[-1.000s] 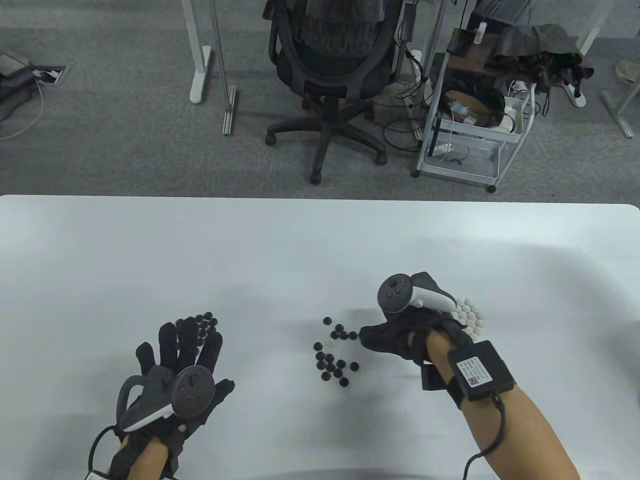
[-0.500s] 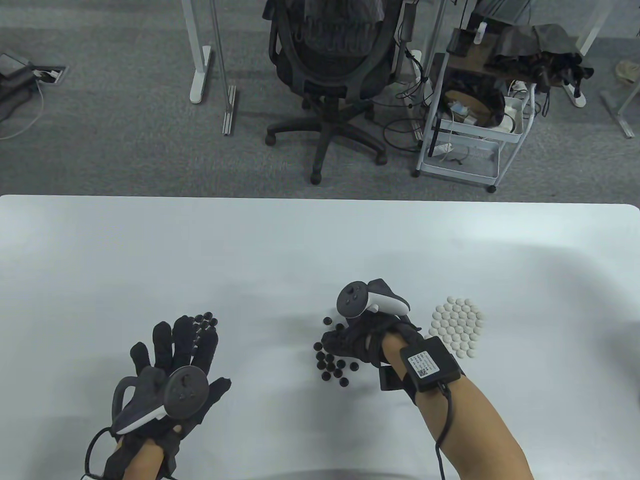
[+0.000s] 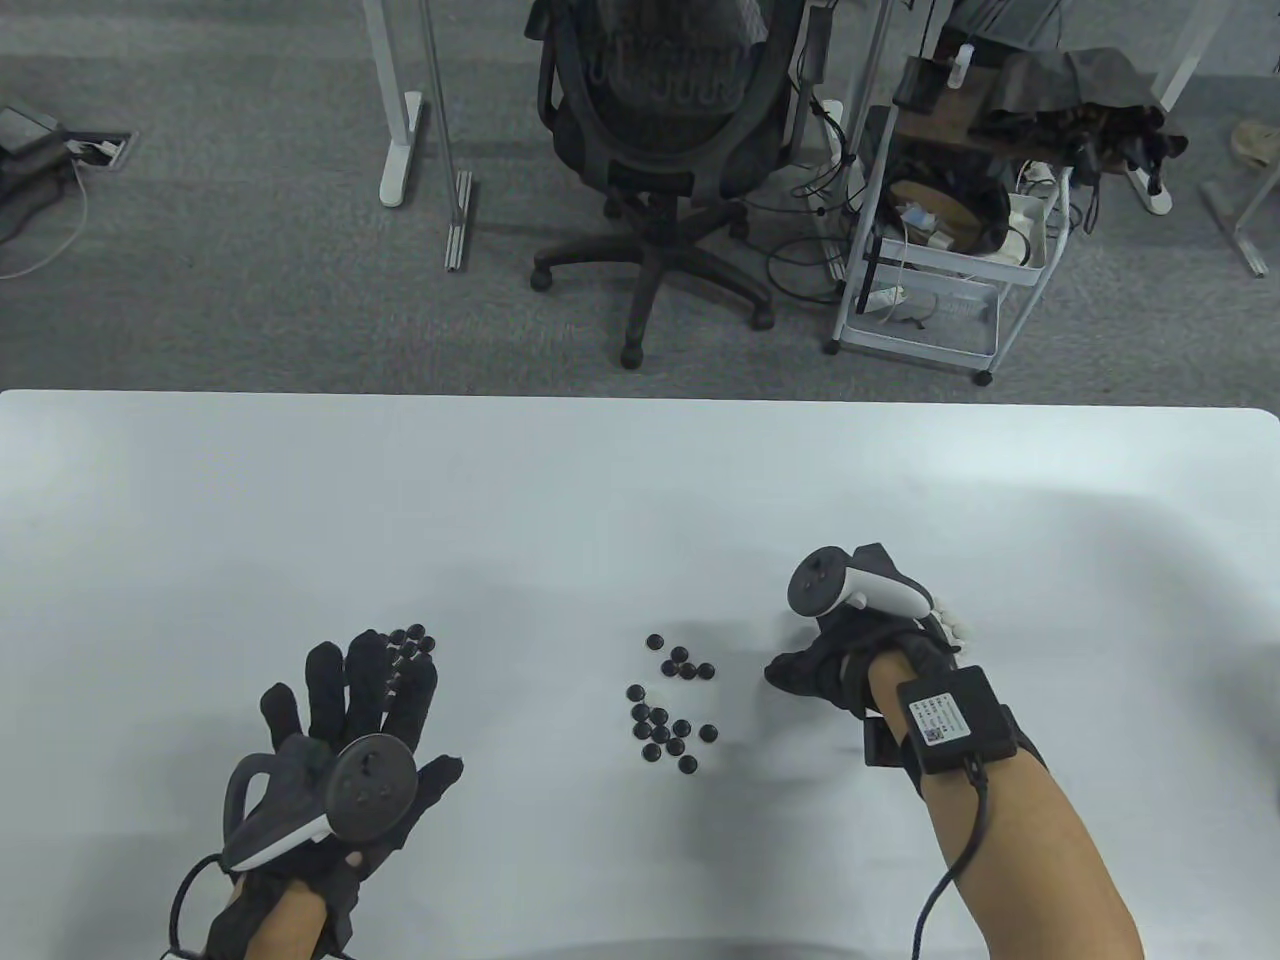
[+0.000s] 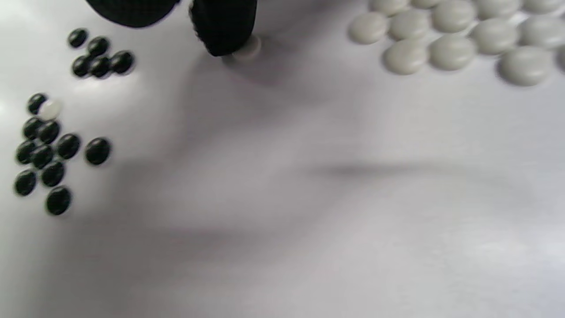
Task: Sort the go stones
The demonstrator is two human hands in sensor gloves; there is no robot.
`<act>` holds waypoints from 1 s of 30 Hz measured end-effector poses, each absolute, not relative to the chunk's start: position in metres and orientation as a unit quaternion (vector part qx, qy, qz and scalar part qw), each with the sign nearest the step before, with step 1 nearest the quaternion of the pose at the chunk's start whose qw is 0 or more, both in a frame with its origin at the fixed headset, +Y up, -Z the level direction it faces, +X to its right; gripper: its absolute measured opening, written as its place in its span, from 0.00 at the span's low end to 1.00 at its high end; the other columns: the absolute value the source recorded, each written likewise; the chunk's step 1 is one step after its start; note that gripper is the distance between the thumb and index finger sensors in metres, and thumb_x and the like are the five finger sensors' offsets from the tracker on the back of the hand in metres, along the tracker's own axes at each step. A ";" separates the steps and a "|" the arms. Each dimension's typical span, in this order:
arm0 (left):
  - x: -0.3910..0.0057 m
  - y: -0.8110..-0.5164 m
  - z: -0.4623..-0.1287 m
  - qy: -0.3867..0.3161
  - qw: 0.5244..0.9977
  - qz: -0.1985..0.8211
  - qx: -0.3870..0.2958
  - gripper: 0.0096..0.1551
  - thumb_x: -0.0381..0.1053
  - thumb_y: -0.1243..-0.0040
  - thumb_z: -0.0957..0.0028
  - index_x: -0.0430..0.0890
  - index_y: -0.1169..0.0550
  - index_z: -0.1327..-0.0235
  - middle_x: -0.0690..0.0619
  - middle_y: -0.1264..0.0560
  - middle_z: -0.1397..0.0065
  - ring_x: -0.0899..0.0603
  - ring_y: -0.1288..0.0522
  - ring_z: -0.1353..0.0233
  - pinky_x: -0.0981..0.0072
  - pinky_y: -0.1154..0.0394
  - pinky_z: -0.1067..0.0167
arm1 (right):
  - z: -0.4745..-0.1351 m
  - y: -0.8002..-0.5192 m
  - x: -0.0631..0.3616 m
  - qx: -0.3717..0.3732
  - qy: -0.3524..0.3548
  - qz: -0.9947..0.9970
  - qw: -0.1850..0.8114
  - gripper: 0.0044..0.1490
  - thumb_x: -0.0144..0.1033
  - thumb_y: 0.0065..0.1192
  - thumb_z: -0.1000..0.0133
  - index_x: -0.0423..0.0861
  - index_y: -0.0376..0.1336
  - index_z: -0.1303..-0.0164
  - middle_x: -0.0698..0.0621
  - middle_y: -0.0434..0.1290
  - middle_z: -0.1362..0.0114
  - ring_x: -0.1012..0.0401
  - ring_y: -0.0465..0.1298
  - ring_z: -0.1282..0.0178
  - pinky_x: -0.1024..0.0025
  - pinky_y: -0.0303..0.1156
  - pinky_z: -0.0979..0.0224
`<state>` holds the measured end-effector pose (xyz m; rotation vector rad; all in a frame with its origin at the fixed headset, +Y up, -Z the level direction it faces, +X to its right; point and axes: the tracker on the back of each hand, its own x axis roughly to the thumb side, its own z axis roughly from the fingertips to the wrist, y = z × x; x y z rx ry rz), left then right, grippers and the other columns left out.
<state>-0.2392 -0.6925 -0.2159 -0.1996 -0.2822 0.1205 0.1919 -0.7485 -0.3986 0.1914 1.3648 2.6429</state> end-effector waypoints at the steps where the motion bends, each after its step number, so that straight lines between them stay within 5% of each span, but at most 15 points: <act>1: -0.239 -0.693 -0.216 -0.140 0.983 0.060 -0.100 0.46 0.63 0.63 0.33 0.41 0.59 0.12 0.24 0.75 0.18 0.19 0.78 0.27 0.14 0.74 0.42 | -0.400 -0.748 0.196 0.055 0.452 0.886 0.082 0.39 0.56 0.40 0.40 0.53 0.55 0.18 0.35 0.21 0.20 0.33 0.18 0.29 0.20 0.23 0.37; 21: -0.239 -0.693 -0.216 -0.137 0.983 0.062 -0.103 0.46 0.63 0.62 0.33 0.41 0.59 0.12 0.24 0.75 0.18 0.18 0.78 0.27 0.14 0.73 0.42 | -0.421 -0.749 0.244 -0.049 0.424 0.895 0.128 0.41 0.57 0.39 0.40 0.51 0.54 0.17 0.34 0.21 0.21 0.32 0.18 0.29 0.20 0.24 0.37; 30: -0.239 -0.694 -0.217 -0.137 0.983 0.061 -0.109 0.46 0.63 0.62 0.33 0.41 0.59 0.12 0.24 0.75 0.18 0.18 0.78 0.27 0.13 0.73 0.42 | -0.414 -0.722 0.198 0.056 0.443 0.884 0.138 0.41 0.56 0.40 0.40 0.49 0.58 0.18 0.35 0.22 0.20 0.32 0.18 0.29 0.20 0.24 0.36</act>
